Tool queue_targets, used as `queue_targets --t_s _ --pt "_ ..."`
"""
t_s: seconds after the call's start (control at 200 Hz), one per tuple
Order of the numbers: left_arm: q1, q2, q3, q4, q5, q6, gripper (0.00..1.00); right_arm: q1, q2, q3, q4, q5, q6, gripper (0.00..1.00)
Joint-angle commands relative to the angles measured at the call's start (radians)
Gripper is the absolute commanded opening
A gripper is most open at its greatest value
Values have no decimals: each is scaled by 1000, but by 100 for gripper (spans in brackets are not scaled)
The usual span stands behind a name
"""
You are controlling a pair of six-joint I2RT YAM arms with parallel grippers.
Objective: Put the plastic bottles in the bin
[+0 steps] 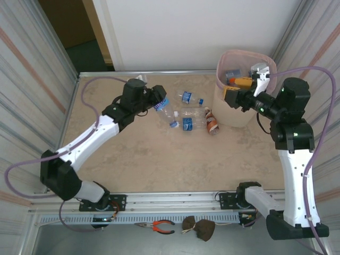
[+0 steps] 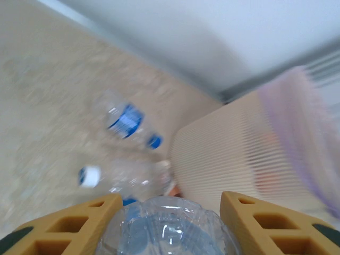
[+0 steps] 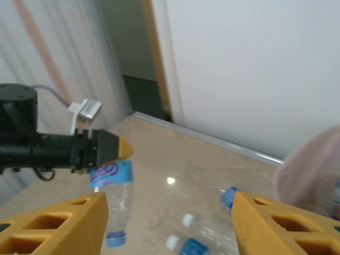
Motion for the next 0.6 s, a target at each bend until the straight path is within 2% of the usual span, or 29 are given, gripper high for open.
queue_targets --t_s 0.0,0.11,0.316,0.471,0.596 --pt "7 -85 -38 242 92 163 40 53 -18 -38 139 -100 101 63" --pt "7 -133 -58 376 220 231 40 115 -8 -61 177 -149 128 64" --pt "7 -162 -14 562 571 313 38 228 11 -67 222 -216 141 66" --pt "7 -149 84 567 771 313 34 276 19 -36 232 -272 121 69" --pt "-13 -139 145 565 886 325 32 301 52 -19 247 -309 110 72"
